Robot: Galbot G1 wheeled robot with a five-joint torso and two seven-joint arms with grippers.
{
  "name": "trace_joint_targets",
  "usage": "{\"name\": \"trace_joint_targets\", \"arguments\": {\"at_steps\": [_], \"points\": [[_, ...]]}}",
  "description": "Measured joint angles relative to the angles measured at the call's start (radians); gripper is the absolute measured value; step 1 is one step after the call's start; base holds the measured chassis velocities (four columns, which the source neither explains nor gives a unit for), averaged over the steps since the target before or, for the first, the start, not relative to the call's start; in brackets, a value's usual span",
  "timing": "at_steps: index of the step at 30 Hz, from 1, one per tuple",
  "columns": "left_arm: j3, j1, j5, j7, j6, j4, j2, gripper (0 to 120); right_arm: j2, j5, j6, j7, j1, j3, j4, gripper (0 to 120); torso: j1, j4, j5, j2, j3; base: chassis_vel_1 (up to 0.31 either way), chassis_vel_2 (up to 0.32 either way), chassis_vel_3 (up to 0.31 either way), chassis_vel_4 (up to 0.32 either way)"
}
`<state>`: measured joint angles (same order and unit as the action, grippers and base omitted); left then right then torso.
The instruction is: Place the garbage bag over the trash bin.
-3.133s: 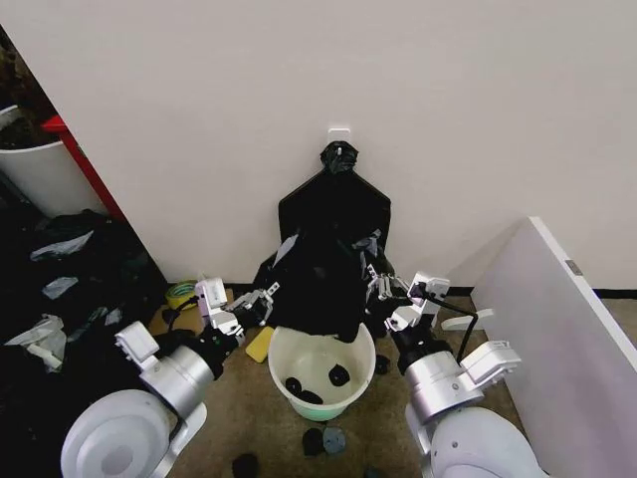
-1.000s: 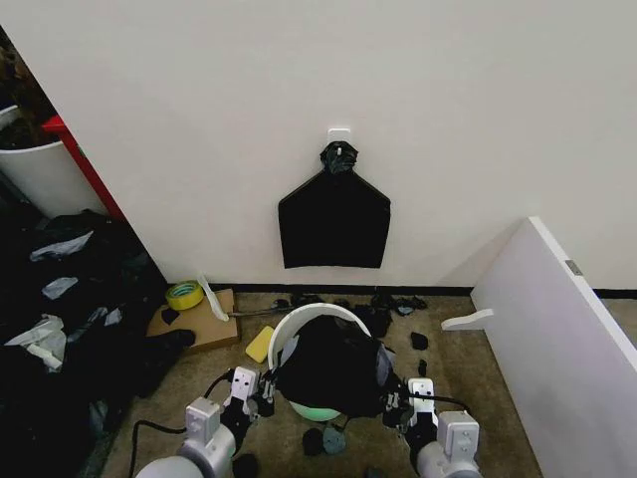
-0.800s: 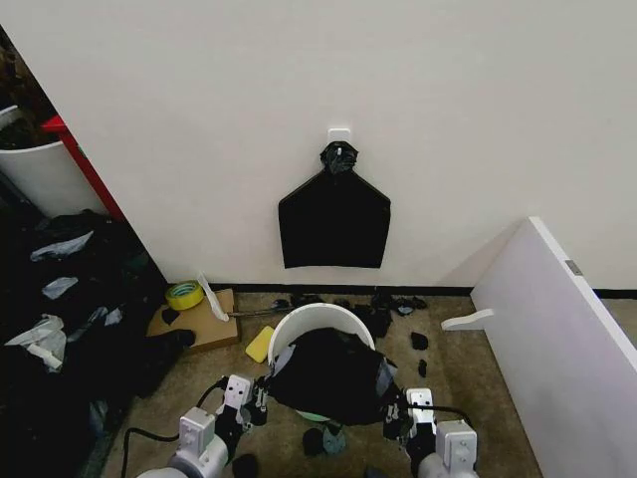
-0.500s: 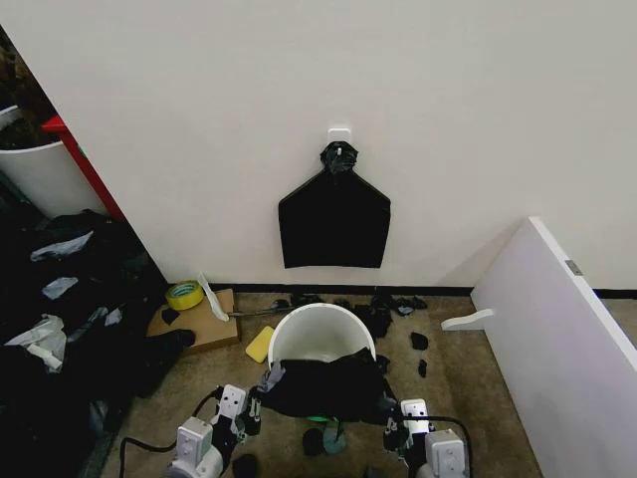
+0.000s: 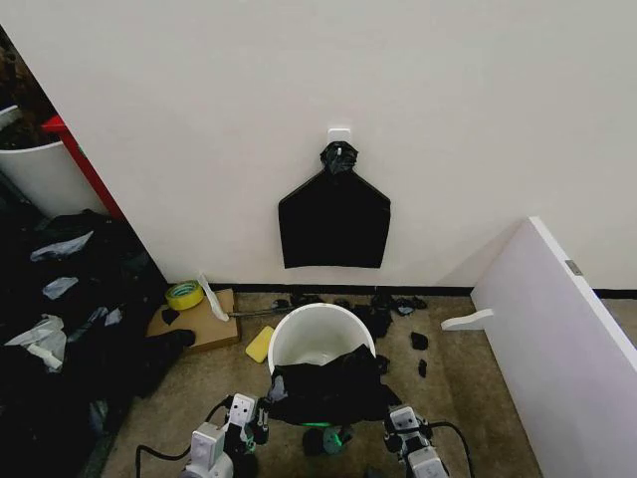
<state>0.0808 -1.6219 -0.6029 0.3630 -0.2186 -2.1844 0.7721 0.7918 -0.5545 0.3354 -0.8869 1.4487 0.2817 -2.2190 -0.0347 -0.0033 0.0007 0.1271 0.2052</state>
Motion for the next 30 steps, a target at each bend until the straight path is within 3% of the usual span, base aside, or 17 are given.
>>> {"name": "trace_joint_targets", "arguments": {"at_steps": [9, 21, 30], "points": [[-0.027, 0.028, -0.004, 0.000, -0.003, 0.043, 0.030, 0, 0.007, 0.240, -0.063, 0.125, -0.011, 0.008, 0.147, 0, 0.000, 0.0000, 0.0001, 0.000, 0.000, 0.000, 0.000, 0.000, 0.000], [-0.061, 0.051, -0.006, -0.006, -0.005, 0.087, 0.058, 0, -0.001, 0.430, -0.133, 0.274, -0.040, -0.011, 0.269, 0, 0.000, 0.0000, 0.0001, 0.000, 0.000, 0.000, 0.000, 0.000, 0.000], [-0.070, 0.073, -0.018, -0.007, -0.003, 0.121, 0.084, 0, 0.005, 0.690, -0.300, 0.382, -0.056, -0.071, 0.434, 0, 0.000, 0.0000, 0.0000, 0.000, 0.000, 0.000, 0.000, 0.000, 0.000]]}}
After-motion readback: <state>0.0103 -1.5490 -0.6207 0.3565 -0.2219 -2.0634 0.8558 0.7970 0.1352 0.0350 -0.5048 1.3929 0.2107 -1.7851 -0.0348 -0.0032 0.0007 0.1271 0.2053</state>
